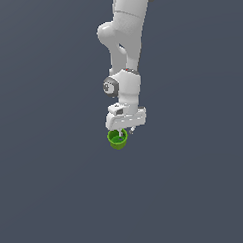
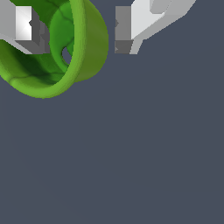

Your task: Pick up the object and move it to a goal position.

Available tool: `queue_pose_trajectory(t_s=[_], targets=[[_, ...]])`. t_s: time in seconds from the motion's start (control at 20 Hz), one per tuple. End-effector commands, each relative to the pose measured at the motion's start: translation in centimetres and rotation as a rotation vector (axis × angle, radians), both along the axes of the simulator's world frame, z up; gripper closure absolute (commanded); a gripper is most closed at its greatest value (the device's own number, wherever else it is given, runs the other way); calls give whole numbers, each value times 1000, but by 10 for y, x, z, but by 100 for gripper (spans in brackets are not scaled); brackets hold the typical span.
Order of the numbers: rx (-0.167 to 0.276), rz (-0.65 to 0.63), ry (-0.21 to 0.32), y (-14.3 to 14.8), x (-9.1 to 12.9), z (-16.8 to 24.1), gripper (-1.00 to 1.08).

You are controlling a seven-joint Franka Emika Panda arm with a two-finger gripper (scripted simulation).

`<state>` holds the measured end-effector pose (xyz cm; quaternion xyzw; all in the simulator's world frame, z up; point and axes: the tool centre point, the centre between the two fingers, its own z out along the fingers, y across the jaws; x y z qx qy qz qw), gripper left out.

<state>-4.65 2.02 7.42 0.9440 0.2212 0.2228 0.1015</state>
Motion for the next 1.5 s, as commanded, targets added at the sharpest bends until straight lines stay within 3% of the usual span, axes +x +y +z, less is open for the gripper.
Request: queue_pose_trajectory(t_s=[0.0,0.05,0.85,1.45], targets=[[0,1,-1,0,2,-2,-20],[0,1,-1,0,2,-2,108],[1,0,-5,1,1,7,108],[3,1,-3,11,-11,60,108]])
